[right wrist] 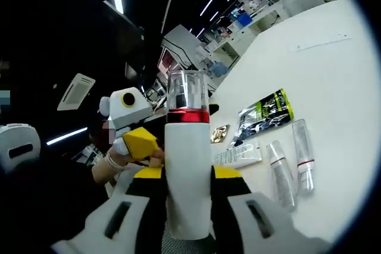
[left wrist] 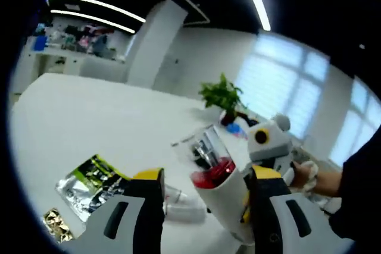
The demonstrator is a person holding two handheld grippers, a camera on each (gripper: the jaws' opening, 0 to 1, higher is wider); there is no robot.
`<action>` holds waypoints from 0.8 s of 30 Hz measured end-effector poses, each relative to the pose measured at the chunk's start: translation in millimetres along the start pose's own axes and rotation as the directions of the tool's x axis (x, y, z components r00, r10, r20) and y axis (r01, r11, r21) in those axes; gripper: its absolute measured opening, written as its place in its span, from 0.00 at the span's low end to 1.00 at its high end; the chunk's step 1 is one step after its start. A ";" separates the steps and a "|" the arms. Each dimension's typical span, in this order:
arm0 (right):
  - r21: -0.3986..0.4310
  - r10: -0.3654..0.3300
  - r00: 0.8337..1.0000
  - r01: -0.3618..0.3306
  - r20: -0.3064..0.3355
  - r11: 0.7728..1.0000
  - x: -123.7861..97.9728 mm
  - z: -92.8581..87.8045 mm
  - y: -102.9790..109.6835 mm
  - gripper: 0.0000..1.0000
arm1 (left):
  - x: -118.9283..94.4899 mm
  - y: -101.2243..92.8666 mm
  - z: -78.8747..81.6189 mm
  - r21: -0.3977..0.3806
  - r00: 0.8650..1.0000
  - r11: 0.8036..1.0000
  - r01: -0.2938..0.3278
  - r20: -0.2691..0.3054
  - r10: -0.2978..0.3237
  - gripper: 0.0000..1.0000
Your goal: Arrange the skincare products in the storage area until every visible bottle or jar stands upright without overlapping.
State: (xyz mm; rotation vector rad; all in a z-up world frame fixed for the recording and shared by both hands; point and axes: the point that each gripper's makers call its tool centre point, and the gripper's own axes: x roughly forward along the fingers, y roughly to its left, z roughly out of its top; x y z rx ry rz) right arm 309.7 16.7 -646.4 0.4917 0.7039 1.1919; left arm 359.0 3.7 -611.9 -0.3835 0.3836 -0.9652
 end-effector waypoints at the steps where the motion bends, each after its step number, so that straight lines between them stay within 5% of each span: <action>1: -0.003 0.001 1.000 -0.001 0.001 1.000 -0.1 0.1 1.1 0.27 | 0.7 0.2 0.3 -0.007 1.000 1.000 0.002 0.002 -0.002 0.50; 10: -0.011 0.021 1.000 -0.021 0.001 1.000 -0.7 -0.3 8.4 0.27 | 4.0 -18.4 0.4 -0.097 0.994 0.989 0.108 0.022 -0.106 0.37; 24: -0.086 -0.031 0.997 0.025 -0.067 0.996 2.5 -18.1 1.8 0.28 | 3.4 -22.4 -17.4 -0.138 0.990 0.985 0.107 -0.071 -0.118 0.32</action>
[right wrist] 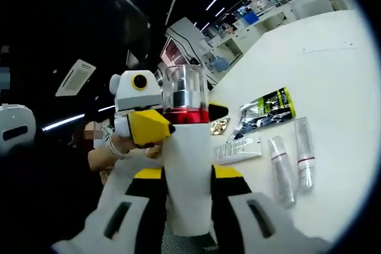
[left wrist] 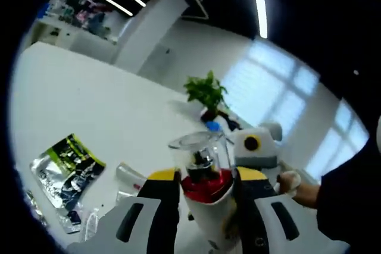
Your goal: Arrange the skincare products in the storage area until every visible bottle or jar stands upright without overlapping.
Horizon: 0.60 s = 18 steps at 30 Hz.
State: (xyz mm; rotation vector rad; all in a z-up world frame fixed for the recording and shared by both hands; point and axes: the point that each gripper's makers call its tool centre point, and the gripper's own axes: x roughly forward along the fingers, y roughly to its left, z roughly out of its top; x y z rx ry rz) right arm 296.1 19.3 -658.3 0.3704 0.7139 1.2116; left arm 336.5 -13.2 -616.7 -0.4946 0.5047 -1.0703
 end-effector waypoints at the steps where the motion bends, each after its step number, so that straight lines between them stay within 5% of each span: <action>1: -0.026 -0.020 1.000 0.019 -0.008 0.999 0.5 -1.9 -2.8 0.28 | 0.1 0.2 -0.6 -0.002 1.000 1.000 -0.001 -0.002 0.001 0.32; 11: -0.152 -0.080 0.997 0.076 -0.022 0.985 2.2 -7.6 -11.6 0.29 | 3.4 -5.8 -2.0 0.019 1.000 1.000 -0.005 -0.003 0.005 0.29; 18: -0.264 -0.144 0.989 0.131 -0.028 0.956 5.5 -12.0 -22.1 0.29 | 6.7 -0.6 -6.7 0.137 0.998 0.990 -0.046 -0.033 0.051 0.29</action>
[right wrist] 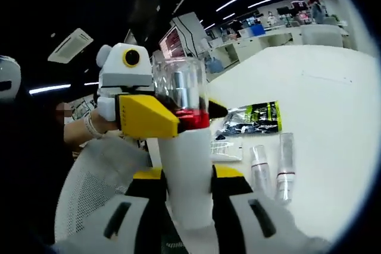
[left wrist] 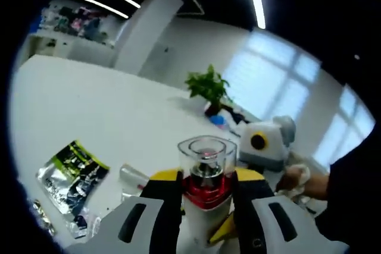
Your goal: Arrange the skincare products in the storage area until every visible bottle or jar stands upright without overlapping.
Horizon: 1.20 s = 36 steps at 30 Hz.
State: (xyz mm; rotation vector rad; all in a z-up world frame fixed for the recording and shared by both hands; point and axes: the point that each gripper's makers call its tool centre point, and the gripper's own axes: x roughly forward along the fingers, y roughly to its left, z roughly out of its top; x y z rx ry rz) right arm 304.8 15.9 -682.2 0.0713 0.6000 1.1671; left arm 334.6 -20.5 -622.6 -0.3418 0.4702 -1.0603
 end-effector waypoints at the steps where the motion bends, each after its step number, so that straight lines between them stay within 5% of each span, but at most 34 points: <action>1: -0.016 -0.005 1.000 0.005 -0.003 1.000 1.3 -1.8 -1.0 0.29 | 0.6 0.2 -1.1 0.013 1.000 1.000 -0.005 -0.005 0.005 0.29; 16: -0.250 -0.065 0.997 0.052 -0.045 0.967 12.3 -24.3 -24.5 0.28 | 8.8 7.5 -24.8 0.192 0.991 0.978 -0.076 -0.092 0.095 0.29; 22: -0.268 -0.058 0.997 0.040 -0.057 0.963 15.8 -30.2 -31.0 0.28 | 12.1 10.7 -32.1 0.249 0.985 0.965 -0.087 -0.125 0.121 0.29; 36: -0.347 -0.026 0.997 -0.002 -0.075 0.938 17.5 -28.1 -32.9 0.28 | 7.0 11.8 -30.8 0.312 0.990 0.950 -0.003 -0.132 0.047 0.30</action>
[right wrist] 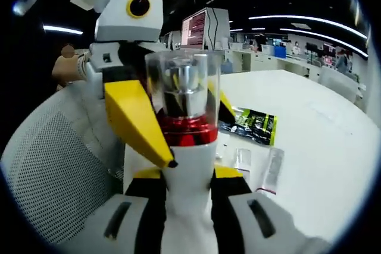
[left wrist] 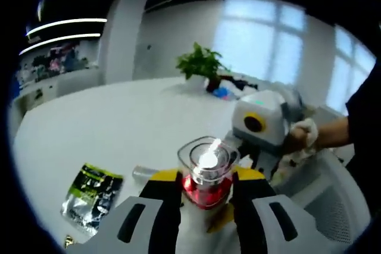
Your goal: Arrange the skincare products in the storage area until every visible bottle or jar stands upright without overlapping.
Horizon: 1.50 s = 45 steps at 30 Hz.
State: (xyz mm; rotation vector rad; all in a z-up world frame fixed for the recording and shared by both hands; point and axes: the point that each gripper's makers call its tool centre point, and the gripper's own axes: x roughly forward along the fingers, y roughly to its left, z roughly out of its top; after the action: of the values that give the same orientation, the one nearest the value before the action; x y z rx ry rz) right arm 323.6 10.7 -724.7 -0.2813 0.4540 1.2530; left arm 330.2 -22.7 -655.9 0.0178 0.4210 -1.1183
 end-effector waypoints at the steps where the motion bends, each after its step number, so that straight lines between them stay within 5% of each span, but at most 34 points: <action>1: -0.005 0.009 1.000 -0.009 -0.002 1.000 0.0 -0.2 -0.1 0.28 | -0.7 -0.9 -0.5 0.010 1.000 1.000 0.021 0.001 -0.021 0.30; 15: -0.129 0.113 0.993 -0.116 -0.031 0.985 -6.4 -6.6 3.6 0.27 | 10.3 -17.2 -3.3 0.168 0.986 0.974 0.153 0.037 -0.161 0.28; 25: -0.115 0.108 0.994 -0.111 -0.029 0.987 -8.5 -6.9 2.6 0.28 | 14.3 -16.8 -3.8 0.232 0.984 0.959 0.161 0.039 -0.174 0.27; 32: 0.043 -0.032 0.995 0.037 -0.095 0.998 -13.8 -12.9 -5.5 0.30 | 17.4 -15.4 -2.6 0.250 0.984 0.957 0.148 0.059 -0.168 0.26; 35: 0.149 -0.097 0.994 0.102 -0.041 0.984 -16.1 -8.9 -9.2 0.32 | 19.8 -14.2 -0.7 0.242 0.983 0.960 0.141 0.081 -0.165 0.26; 45: 0.174 -0.202 0.979 0.197 0.011 0.965 -27.4 0.8 -16.4 0.41 | 24.3 -10.0 2.4 0.244 0.984 0.963 0.116 0.106 -0.145 0.26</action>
State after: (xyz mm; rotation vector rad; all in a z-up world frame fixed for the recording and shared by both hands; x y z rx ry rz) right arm 332.7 -16.9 -711.6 -0.1571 0.4938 1.0128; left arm 331.1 -48.8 -659.9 0.1325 0.1784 -1.2882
